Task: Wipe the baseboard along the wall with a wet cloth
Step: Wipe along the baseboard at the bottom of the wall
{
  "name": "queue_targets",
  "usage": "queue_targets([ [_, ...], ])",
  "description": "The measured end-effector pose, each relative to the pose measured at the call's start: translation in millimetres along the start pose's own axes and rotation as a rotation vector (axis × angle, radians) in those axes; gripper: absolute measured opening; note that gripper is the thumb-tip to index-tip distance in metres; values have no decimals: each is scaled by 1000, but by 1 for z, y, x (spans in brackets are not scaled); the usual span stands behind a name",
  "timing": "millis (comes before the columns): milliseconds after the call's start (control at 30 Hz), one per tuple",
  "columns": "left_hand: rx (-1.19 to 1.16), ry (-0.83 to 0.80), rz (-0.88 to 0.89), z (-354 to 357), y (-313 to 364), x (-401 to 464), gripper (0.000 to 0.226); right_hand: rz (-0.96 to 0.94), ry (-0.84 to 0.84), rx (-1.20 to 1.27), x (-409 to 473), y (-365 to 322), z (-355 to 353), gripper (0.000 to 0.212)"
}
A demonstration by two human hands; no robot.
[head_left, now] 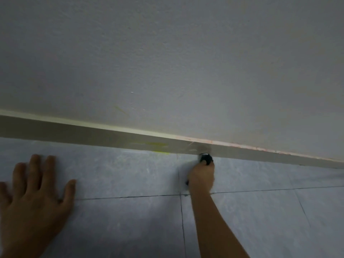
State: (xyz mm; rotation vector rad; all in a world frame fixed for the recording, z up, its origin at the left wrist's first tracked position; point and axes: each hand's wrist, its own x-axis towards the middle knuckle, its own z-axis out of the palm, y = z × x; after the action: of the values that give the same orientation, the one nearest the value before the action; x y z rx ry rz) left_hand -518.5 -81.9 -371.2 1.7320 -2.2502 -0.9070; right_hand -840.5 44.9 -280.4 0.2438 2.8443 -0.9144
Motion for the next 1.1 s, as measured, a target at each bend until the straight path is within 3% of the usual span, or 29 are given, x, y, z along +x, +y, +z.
queue_targets([
  [167,-31,-26,11,7,3,0,84,428,-225,651,-47,-57,42,42],
  [233,-41,-13,16,6,3,1,82,465,-301,791,-56,-74,41,38],
  [300,-41,-19,16,4,2,2,81,437,-266,841,-54,-76,35,36],
  [433,-35,-16,15,4,5,1,83,341,-130,836,-41,-66,26,33],
  [633,-7,-17,9,4,8,0,85,434,-303,690,-51,-70,14,32],
  [700,8,-17,15,1,12,3,85,367,-228,731,-35,-76,1,27],
  [833,74,-24,22,-3,10,1,85,280,-34,673,-4,-62,-2,38],
  [1033,80,-11,15,-6,18,-6,85,325,-274,460,-22,-51,11,29],
  [1100,98,3,26,-8,20,-3,84,246,-200,482,-16,-59,1,30],
])
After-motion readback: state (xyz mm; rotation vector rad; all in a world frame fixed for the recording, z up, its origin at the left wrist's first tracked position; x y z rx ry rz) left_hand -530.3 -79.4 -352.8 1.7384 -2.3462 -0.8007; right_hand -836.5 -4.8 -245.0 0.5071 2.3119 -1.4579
